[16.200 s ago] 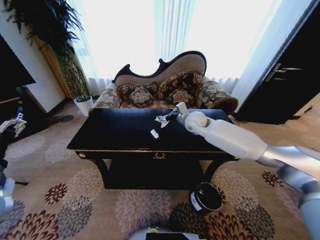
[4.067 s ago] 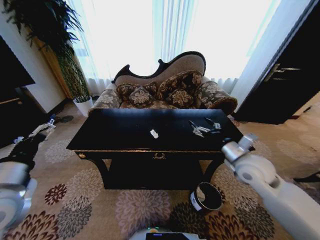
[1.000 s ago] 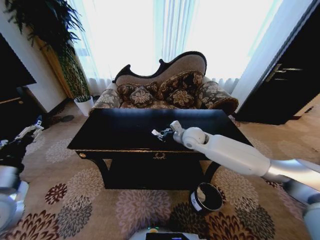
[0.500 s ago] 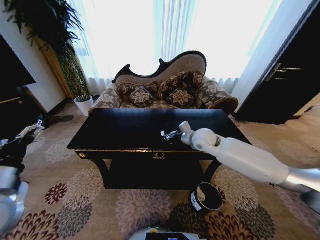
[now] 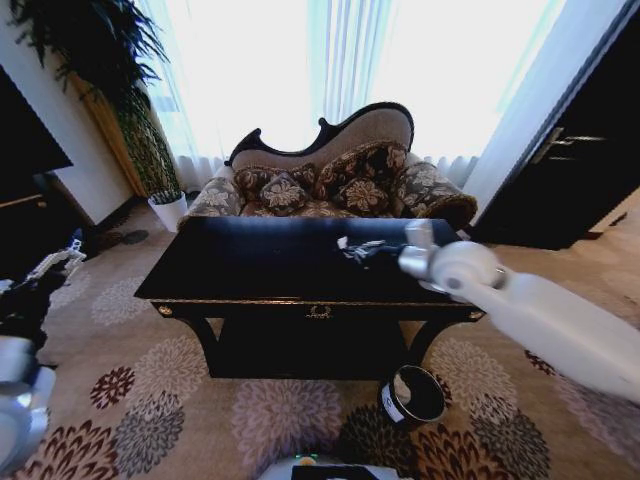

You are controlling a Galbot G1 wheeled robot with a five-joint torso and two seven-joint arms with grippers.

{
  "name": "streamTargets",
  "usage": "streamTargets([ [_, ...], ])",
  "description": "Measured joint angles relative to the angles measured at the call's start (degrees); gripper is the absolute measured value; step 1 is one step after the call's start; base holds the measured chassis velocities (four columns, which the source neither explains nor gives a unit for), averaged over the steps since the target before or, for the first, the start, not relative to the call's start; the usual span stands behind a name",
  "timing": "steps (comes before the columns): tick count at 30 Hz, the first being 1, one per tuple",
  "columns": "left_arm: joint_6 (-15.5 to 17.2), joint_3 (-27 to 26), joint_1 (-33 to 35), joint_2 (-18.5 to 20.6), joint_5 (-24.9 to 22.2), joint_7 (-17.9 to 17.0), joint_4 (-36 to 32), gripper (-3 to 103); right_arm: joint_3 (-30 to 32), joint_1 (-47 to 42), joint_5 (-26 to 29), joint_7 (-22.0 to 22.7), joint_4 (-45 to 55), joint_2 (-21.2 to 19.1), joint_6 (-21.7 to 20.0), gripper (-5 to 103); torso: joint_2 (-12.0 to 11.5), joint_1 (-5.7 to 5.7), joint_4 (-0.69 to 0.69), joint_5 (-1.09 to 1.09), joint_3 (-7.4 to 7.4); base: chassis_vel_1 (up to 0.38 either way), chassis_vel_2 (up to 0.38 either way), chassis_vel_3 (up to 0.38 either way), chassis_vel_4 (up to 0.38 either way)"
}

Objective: Move to the front of the table and place the trash on the table into the trash bin.

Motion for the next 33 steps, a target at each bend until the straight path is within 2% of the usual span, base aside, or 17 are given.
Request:
streamTargets([
  [3,-0.06,-0.35,0.22,-0.91,-0.23,0.06,0.00,100,7.78,-8.52,-0.30,0.49,3.38,0.27,1.20,1,0.01,0.00,-0.03,-0.03,0.00,0.000,0.000,0.000,0.000],
  [8,-0.68,-3.27,1.87,-3.98,-1.17,0.06,0.01,100,10.59,-13.26,-0.46,1.47,5.73,3.41,3.33,1,0.00,0.00,0.09,-0.03,0.01,0.000,0.000,0.000,0.000],
  [10,-0.71,-3.43,1.67,-4.25,-1.79,0.03,0.01,100,16.60,-19.68,-1.00,1.77,7.41,4.92,5.97,1,0.00,0.00,0.07,-0.03,0.00,0.000,0.000,0.000,0.000],
  [11,-0.71,-3.43,1.67,-4.25,-1.79,0.03,0.01,100,16.60,-19.68,-1.00,1.77,7.41,4.92,5.97,1,0.00,0.00,0.07,-0.03,0.00,0.000,0.000,0.000,0.000],
  [15,-0.70,-3.06,1.13,-3.68,-2.17,0.03,0.02,100,30.50,-33.78,-2.37,0.69,8.82,7.76,10.49,1,0.00,0.00,0.01,-0.02,0.00,0.000,0.000,0.000,0.000],
  [16,-0.70,-3.06,1.13,-3.68,-2.17,0.03,0.02,100,30.50,-33.78,-2.37,0.69,8.82,7.76,10.49,1,0.00,0.00,0.01,-0.02,0.00,0.000,0.000,0.000,0.000],
  [18,-0.70,-3.20,1.10,-3.40,-2.76,0.07,0.03,100,37.27,-41.60,-4.29,-0.86,8.73,10.32,14.34,1,0.00,0.00,0.02,0.00,0.00,0.000,0.000,0.000,0.000],
  [20,-0.70,-3.28,1.11,-3.37,-2.98,0.10,0.03,100,39.17,-43.76,-5.06,-1.35,8.61,11.41,15.89,1,0.00,0.00,0.01,-0.01,0.00,0.000,0.000,0.000,0.000],
  [24,-0.70,-3.33,1.12,-3.39,-3.45,0.19,0.05,100,46.37,-51.15,-8.20,-5.94,8.35,18.32,22.50,1,0.00,0.00,0.03,-0.02,0.01,0.000,0.000,0.000,0.000],
  [25,-0.70,-3.33,1.12,-3.39,-3.45,0.19,0.05,100,46.37,-51.15,-8.20,-5.94,8.35,18.32,22.50,1,0.00,0.00,0.03,-0.02,0.01,0.000,0.000,0.000,0.000],
  [26,-0.70,-3.46,1.11,-3.36,-3.71,0.20,0.05,100,48.38,-53.60,-8.44,-8.47,7.96,20.60,25.59,1,0.01,0.00,0.03,-0.03,0.00,0.000,0.000,0.000,0.000],
  [28,-0.70,-3.60,1.12,-3.31,-3.85,0.20,0.06,100,48.94,-54.39,-8.45,-9.45,7.67,21.17,27.08,1,0.00,0.00,0.02,-0.02,0.00,0.000,0.000,0.000,0.000],
  [30,-0.74,-4.42,1.35,-2.98,-4.64,0.21,0.05,100,51.23,-57.84,-8.38,-14.61,4.83,23.00,34.67,1,0.00,0.00,0.01,-0.03,0.00,0.000,0.000,0.000,0.000],
  [33,-0.78,-4.97,1.61,-2.80,-4.94,0.21,0.05,100,51.64,-57.97,-6.92,-21.74,0.70,25.07,40.97,1,0.01,0.00,0.03,-0.02,0.00,0.000,0.000,0.000,0.000],
])
